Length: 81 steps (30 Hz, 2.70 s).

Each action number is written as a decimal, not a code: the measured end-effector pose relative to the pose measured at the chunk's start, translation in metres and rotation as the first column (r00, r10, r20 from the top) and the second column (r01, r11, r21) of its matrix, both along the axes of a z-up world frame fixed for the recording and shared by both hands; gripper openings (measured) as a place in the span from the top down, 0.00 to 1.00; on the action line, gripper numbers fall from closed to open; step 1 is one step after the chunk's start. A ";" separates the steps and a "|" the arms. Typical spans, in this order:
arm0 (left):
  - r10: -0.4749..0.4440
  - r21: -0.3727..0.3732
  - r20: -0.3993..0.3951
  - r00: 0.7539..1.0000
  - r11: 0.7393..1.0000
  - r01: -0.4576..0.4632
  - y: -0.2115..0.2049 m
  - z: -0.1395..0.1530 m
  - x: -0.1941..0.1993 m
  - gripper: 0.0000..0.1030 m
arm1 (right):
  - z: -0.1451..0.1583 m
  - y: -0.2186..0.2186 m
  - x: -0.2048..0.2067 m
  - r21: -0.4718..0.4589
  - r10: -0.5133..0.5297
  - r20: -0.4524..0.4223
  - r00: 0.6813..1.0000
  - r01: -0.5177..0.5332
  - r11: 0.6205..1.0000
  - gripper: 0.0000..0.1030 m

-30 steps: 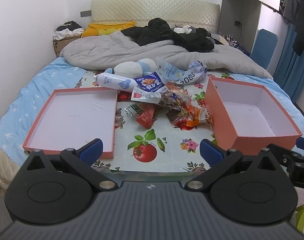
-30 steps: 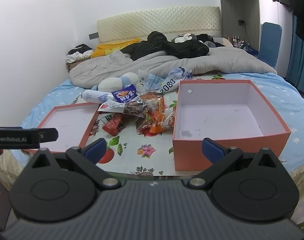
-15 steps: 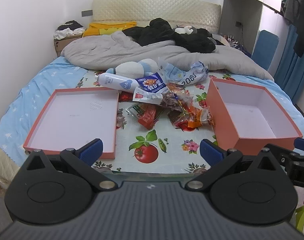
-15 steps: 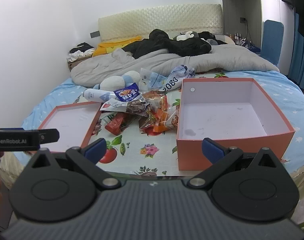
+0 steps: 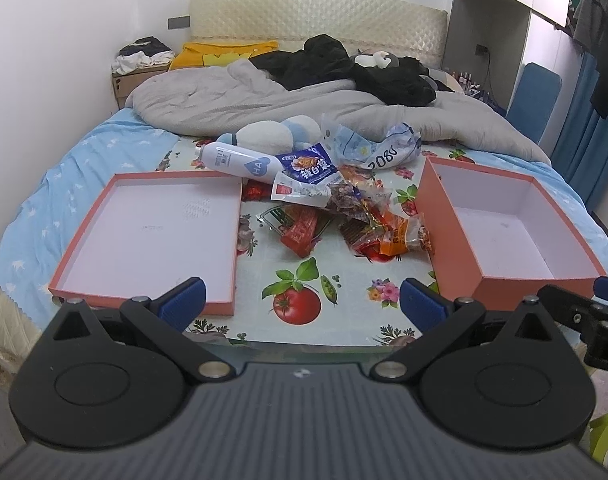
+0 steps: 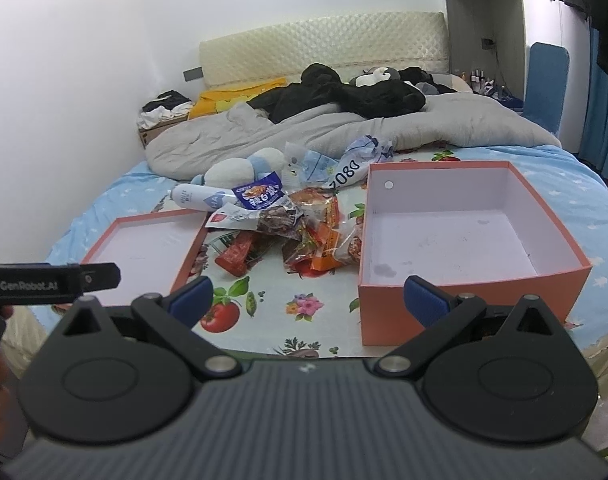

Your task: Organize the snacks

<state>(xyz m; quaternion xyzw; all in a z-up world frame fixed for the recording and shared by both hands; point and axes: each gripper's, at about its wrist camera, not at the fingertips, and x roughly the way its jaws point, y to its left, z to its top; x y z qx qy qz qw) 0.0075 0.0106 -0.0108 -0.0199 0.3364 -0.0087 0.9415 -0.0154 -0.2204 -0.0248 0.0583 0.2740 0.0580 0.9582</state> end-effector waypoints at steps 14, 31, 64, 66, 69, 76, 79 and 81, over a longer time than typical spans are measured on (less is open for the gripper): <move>-0.018 0.010 -0.019 1.000 1.000 0.018 -0.001 -0.010 0.011 0.00 | -0.008 0.000 0.003 0.029 -0.017 -0.013 1.000 0.018 0.999 0.00; -0.050 0.028 -0.096 0.994 0.998 0.053 -0.005 -0.045 0.059 0.00 | -0.041 -0.001 0.028 0.116 0.005 -0.042 0.999 0.000 0.993 0.03; -0.038 -0.081 -0.136 0.990 0.996 0.027 0.033 -0.091 0.201 0.00 | -0.096 0.049 0.134 0.178 -0.052 0.102 0.993 0.033 0.984 0.22; -0.044 -0.102 -0.142 0.989 0.994 0.029 0.032 -0.095 0.211 0.00 | -0.100 0.052 0.142 0.177 -0.053 0.096 0.994 0.036 0.984 0.22; -0.061 -0.086 -0.137 0.989 0.995 0.049 0.027 -0.102 0.224 0.00 | -0.108 0.053 0.159 0.194 -0.048 0.044 0.998 0.039 0.980 0.23; -0.062 -0.109 -0.165 0.984 0.993 0.044 0.034 -0.129 0.264 0.09 | -0.128 0.059 0.200 0.221 -0.082 -0.085 0.993 0.099 0.970 0.33; -0.064 -0.134 -0.186 0.980 0.990 0.039 0.040 -0.141 0.279 0.15 | -0.137 0.058 0.217 0.258 -0.127 -0.145 0.981 0.161 0.953 0.40; -0.064 -0.135 -0.202 0.977 0.990 0.037 0.043 -0.151 0.289 0.15 | -0.145 0.056 0.232 0.311 -0.139 -0.203 0.969 0.198 0.930 0.46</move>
